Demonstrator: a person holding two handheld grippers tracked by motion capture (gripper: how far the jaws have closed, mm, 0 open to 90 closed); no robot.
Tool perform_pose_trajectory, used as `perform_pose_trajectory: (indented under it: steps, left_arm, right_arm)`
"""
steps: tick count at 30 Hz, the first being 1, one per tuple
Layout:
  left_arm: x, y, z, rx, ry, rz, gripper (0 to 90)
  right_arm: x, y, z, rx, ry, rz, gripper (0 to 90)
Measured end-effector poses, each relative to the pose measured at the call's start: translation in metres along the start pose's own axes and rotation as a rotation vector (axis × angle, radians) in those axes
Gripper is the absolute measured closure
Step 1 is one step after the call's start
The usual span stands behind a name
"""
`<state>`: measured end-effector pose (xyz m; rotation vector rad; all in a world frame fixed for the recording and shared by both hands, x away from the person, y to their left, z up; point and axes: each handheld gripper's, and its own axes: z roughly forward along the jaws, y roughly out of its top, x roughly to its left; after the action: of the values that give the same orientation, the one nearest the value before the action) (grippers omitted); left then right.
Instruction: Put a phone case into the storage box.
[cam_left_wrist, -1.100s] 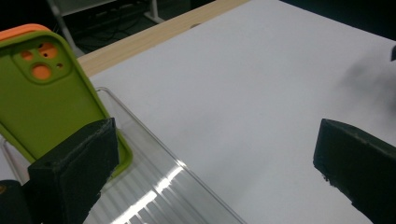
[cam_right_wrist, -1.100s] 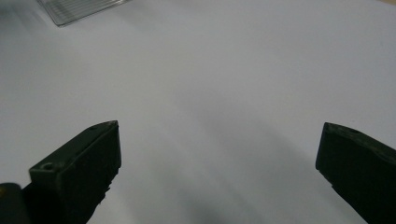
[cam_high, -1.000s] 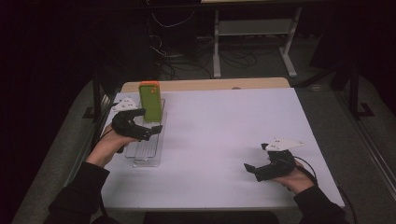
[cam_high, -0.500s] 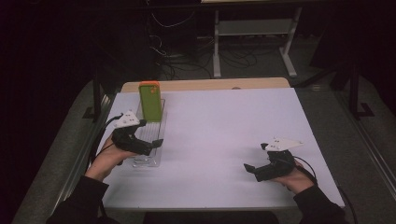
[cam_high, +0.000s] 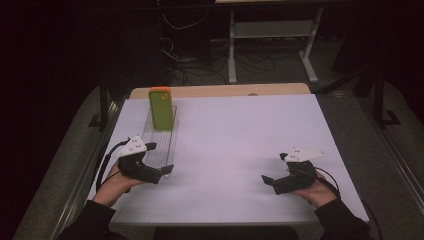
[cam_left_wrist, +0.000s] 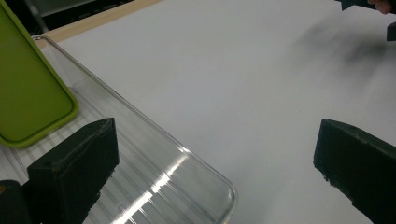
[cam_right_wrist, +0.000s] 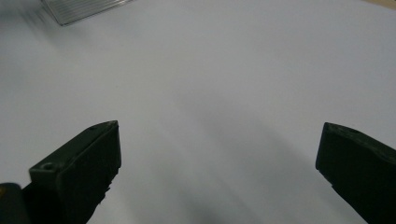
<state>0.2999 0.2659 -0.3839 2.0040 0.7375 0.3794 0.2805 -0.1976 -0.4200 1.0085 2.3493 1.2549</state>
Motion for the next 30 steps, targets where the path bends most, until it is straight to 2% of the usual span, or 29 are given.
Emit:
perform_pose_trajectory:
  steps: [4,11,14,22,30]
  left_arm:
    - [-0.003,-0.009,-0.003,-0.013,0.0,-0.015,0.0]
    - [-0.004,-0.019,-0.003,-0.004,-0.001,-0.013,0.0]
    - [-0.005,-0.021,-0.002,0.0,0.001,0.001,0.0]
    - [-0.004,-0.024,-0.002,-0.003,-0.004,-0.02,0.0]
    - [-0.003,-0.025,-0.003,0.007,-0.008,-0.012,0.0]
  right_arm:
    - [0.0,0.0,0.0,-0.001,0.003,-0.001,0.0]
    - [0.0,0.002,-0.001,-0.012,0.006,-0.007,0.0]
    - [0.0,0.002,-0.002,-0.012,0.008,0.0,0.0]
    - [0.0,0.003,-0.002,-0.02,0.011,-0.016,0.0]
    - [0.0,0.003,-0.003,-0.022,0.013,-0.009,0.0]
